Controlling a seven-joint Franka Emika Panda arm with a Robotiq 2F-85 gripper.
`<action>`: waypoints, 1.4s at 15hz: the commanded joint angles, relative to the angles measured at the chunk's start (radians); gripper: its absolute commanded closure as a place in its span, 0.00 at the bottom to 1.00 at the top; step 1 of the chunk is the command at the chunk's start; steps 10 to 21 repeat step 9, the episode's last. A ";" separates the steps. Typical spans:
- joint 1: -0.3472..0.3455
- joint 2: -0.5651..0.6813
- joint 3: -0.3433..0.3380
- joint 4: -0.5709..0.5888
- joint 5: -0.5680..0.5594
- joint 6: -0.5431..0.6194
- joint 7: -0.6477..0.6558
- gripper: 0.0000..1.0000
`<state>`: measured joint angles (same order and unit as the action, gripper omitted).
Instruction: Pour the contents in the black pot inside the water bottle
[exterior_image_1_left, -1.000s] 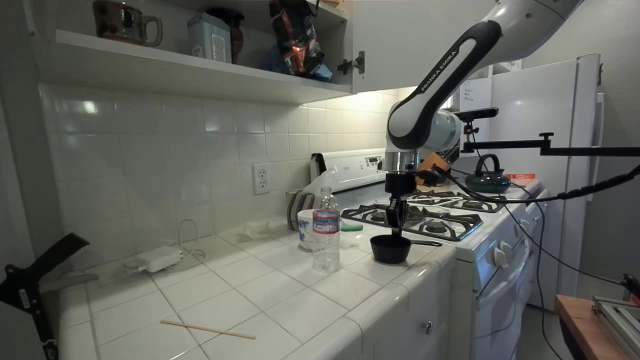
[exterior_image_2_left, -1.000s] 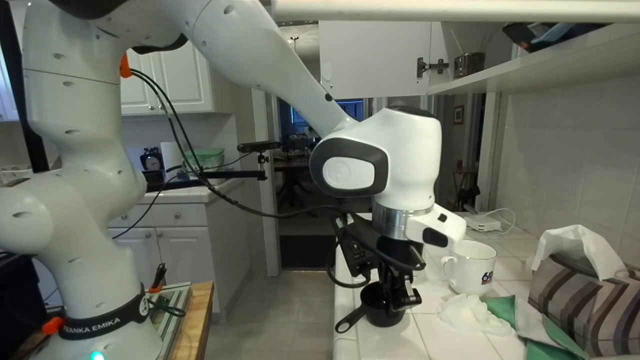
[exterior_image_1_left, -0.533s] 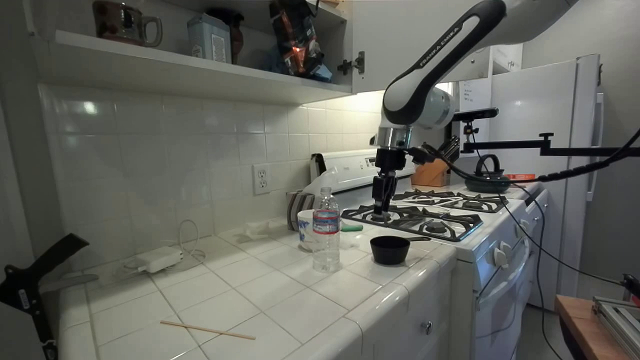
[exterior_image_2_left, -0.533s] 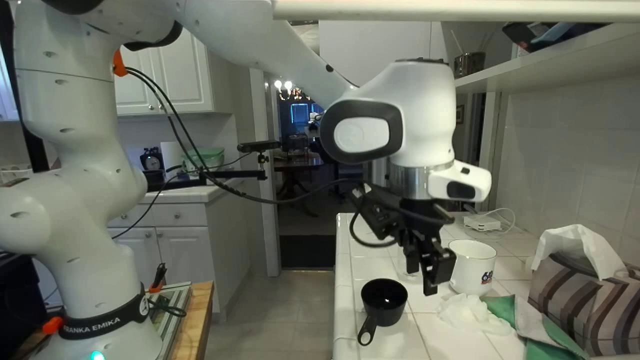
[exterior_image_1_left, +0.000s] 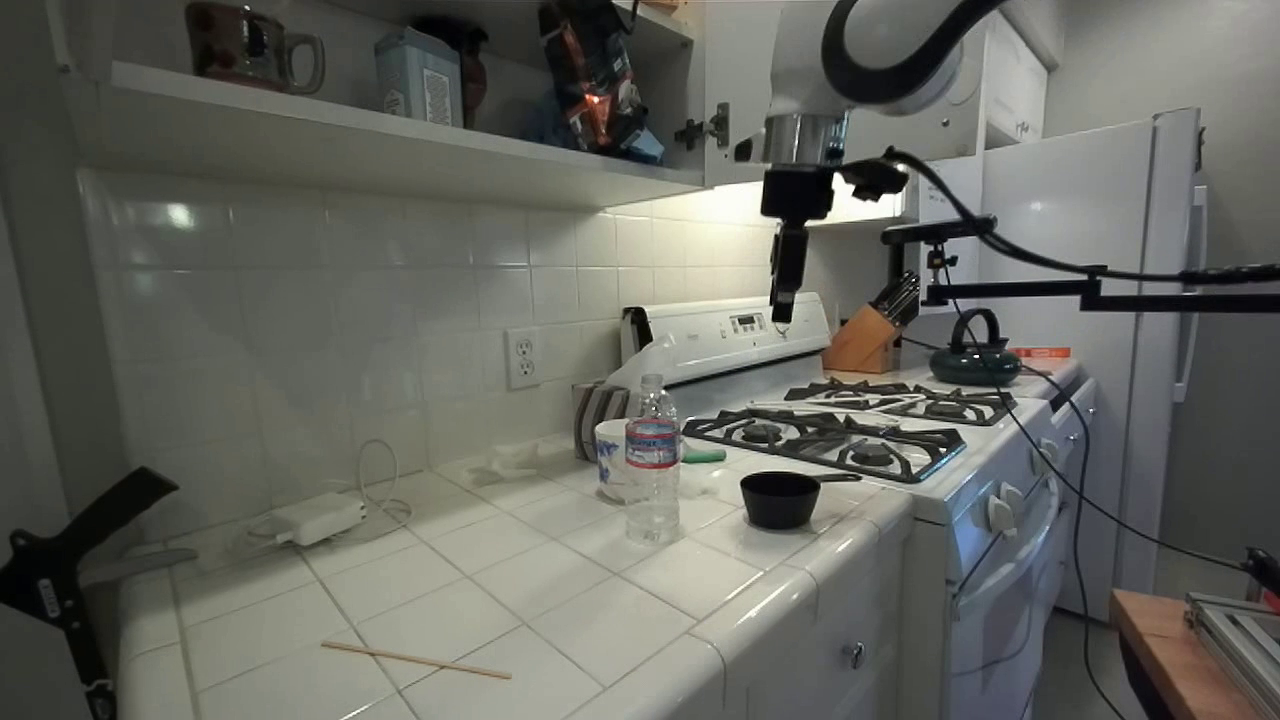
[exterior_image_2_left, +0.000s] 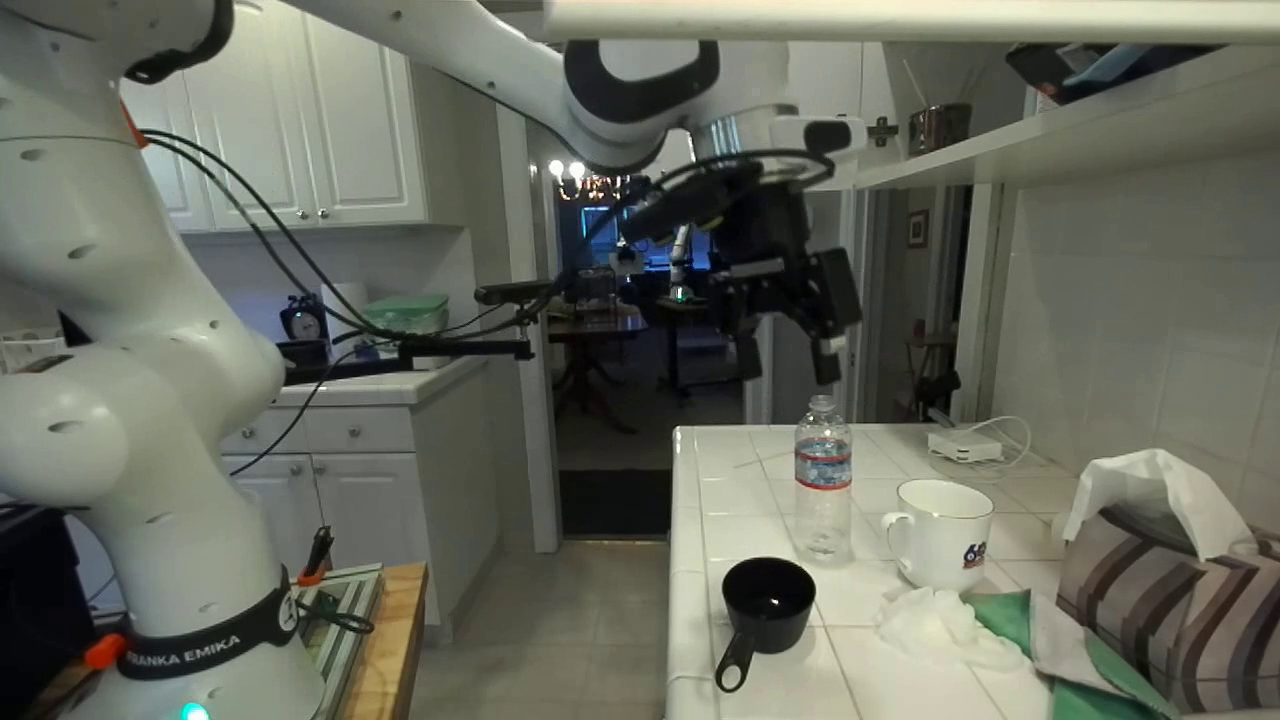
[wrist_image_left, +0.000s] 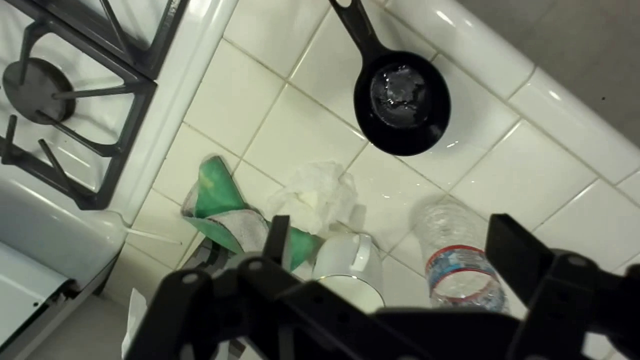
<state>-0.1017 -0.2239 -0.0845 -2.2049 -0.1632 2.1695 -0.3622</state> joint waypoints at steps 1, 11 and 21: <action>0.027 -0.199 0.021 -0.097 -0.046 -0.115 0.019 0.00; 0.048 -0.328 0.060 -0.143 -0.040 -0.304 0.188 0.00; 0.048 -0.328 0.060 -0.143 -0.040 -0.304 0.188 0.00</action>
